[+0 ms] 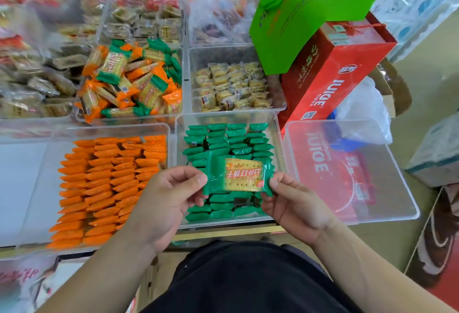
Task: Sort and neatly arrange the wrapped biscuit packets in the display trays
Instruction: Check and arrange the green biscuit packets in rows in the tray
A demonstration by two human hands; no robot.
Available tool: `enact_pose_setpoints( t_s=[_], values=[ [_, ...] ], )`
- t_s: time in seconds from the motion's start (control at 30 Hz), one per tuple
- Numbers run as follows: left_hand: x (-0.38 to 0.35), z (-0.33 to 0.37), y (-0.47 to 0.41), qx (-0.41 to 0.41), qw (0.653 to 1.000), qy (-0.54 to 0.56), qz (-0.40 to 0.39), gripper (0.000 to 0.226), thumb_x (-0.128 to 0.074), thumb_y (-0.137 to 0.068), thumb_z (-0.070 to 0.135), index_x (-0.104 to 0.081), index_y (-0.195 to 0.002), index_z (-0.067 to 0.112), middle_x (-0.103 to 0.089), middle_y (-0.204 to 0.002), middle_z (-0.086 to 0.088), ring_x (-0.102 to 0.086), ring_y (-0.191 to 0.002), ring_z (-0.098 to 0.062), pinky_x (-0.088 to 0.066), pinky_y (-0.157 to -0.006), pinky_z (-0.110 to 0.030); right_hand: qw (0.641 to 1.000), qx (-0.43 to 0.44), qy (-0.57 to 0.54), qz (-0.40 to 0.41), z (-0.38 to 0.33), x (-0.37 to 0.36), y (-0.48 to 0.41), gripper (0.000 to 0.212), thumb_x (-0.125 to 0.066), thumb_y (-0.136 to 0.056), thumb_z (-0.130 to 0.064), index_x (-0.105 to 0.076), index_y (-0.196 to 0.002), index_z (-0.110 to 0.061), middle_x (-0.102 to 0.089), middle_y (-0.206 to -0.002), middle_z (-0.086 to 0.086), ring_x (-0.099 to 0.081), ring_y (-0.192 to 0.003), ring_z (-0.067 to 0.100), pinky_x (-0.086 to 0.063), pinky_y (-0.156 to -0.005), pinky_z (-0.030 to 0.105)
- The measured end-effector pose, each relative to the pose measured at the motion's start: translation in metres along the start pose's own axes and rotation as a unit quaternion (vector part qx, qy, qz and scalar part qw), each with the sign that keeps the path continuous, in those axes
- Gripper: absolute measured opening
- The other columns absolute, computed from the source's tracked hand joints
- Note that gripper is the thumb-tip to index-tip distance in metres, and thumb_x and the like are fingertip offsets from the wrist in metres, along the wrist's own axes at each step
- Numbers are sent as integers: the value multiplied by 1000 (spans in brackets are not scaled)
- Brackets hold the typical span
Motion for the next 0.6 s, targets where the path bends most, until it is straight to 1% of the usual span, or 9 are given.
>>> enact_pose_setpoints(
  t_s=[0.07, 0.13, 0.2, 0.27, 0.33, 0.4, 0.47, 0.53, 0.6],
  values=[
    [11, -5, -5, -14, 997, -77, 28, 15, -67, -89, 10, -75, -77, 13, -65, -85, -24, -57, -69, -18, -47, -70, -35, 1000, 17, 14, -13, -10, -5, 5, 39, -99, -53, -22, -64, -69, -15, -59, -85, 6, -55, -67, 15, -46, -59, 24],
    [14, -14, -7, -8, 993, -108, 37, 23, -62, -94, 4, -75, -77, 14, -66, -77, -15, -58, -67, -17, -46, -73, -38, 998, 30, 40, -34, -17, -15, 10, 37, -98, -55, -24, -65, -67, -16, -63, -86, 5, -57, -71, 15, -45, -60, 23],
    [12, -24, -7, 11, 995, -87, 42, 25, -62, -94, 3, -76, -76, 14, -68, -78, -11, -60, -70, -21, -47, -78, -43, 997, 40, 56, -47, -20, -22, 14, 36, -98, -55, -25, -65, -67, -17, -64, -85, 5, -58, -73, 15, -45, -60, 24],
    [11, -28, -6, 19, 997, -50, 59, 24, -63, -91, -1, -74, -74, 12, -72, -86, -14, -63, -80, -30, -51, -81, -46, 996, 44, 68, -46, -21, -26, 15, 36, -98, -56, -25, -66, -69, -16, -63, -85, 5, -56, -73, 16, -45, -59, 24],
    [10, -25, -4, 9, 997, -25, 72, 28, -64, -88, -7, -69, -70, 14, -72, -92, -18, -66, -88, -36, -53, -75, -41, 996, 45, 74, -33, -23, -24, 16, 39, -98, -56, -24, -66, -77, -16, -62, -84, 5, -54, -69, 14, -44, -58, 23],
    [11, -16, -2, -15, 996, -39, 77, 34, -64, -86, -12, -62, -69, 17, -69, -93, -23, -66, -89, -37, -54, -67, -35, 997, 48, 61, -13, -24, -19, 17, 45, -95, -61, -17, -61, -90, -18, -63, -85, 6, -53, -67, 13, -42, -55, 21],
    [12, -6, 0, -40, 995, -59, 73, 33, -64, -85, -14, -59, -79, 17, -66, -90, -24, -67, -87, -32, -55, -64, -29, 997, 50, 55, 10, -21, -14, 18, 39, -84, -72, -7, -54, -94, -20, -66, -89, 7, -52, -65, 12, -39, -54, 21],
    [7, 2, 2, -56, 995, -64, 48, 35, -64, -86, -12, -67, -93, 22, -66, -92, -25, -69, -90, -32, -57, -70, -32, 996, 49, 63, 27, -18, -12, 18, 27, -71, -80, -1, -55, -90, -20, -67, -92, 6, -50, -62, 11, -36, -54, 21],
    [2, 10, 6, -73, 994, -76, 32, 38, -64, -88, -8, -77, -94, 26, -71, -95, -18, -70, -95, -29, -58, -78, -35, 996, 38, 71, 42, -14, -11, 18, 18, -68, -81, 2, -66, -86, -15, -64, -92, 8, -49, -60, 12, -36, -54, 21]
  ],
)
Point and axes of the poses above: each hand's wrist, its own y-axis away from the middle knuckle, its own x-axis out of the back of the hand, z = x × y, the point moved 9 cm from there along -y, towards the middle knuckle
